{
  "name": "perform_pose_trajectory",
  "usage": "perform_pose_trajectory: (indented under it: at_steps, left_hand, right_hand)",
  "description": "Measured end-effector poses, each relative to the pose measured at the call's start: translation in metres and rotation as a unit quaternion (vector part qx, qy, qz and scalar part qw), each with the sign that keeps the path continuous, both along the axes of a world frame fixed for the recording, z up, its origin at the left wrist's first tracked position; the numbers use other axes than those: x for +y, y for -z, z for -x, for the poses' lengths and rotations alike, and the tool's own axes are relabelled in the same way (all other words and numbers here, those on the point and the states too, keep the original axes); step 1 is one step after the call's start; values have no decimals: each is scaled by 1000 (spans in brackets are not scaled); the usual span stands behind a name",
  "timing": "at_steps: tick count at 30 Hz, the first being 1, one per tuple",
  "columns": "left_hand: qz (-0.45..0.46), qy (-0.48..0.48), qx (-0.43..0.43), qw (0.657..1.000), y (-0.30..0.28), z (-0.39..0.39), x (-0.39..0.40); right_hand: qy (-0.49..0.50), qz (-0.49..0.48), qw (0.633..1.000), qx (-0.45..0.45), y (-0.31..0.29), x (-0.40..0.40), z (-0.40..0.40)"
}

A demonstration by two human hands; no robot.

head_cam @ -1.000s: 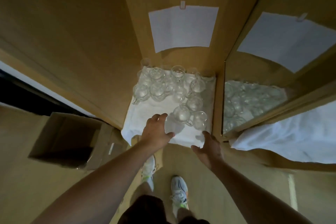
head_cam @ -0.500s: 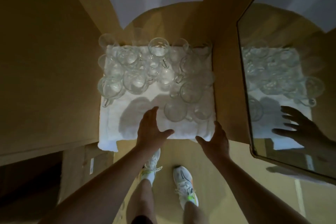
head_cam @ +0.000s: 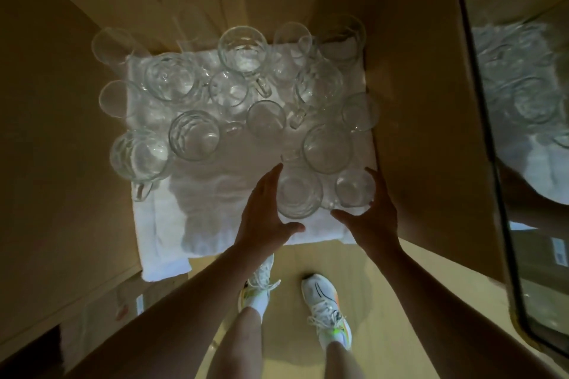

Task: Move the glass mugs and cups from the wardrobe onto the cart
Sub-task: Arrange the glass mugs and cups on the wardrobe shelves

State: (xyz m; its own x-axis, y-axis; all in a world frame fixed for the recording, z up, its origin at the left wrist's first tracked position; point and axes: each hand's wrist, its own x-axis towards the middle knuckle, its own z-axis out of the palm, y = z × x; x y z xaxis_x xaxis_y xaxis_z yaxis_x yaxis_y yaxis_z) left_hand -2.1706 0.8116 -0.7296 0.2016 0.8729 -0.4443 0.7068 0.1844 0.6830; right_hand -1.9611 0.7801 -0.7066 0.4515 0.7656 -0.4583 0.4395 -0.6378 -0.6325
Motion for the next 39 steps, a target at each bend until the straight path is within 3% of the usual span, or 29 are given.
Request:
perform_pose_trajectory:
  at_steps: [8, 15, 27, 39]
  left_hand:
    - [-43, -20, -12, 999, -1, -8, 3]
    - [-29, -22, 8, 999, -49, 18, -11]
    - [-99, -144, -17, 984, -211, 65, -50]
    - [-193, -330, -23, 924, -411, 98, -118]
  right_hand:
    - [38, 2, 999, -19, -2, -3, -3]
    - [31, 16, 999, -24, -29, -18, 0]
    - [-62, -39, 996, 56, -133, -42, 49]
    - [-183, -194, 958, 102, -326, -11, 89]
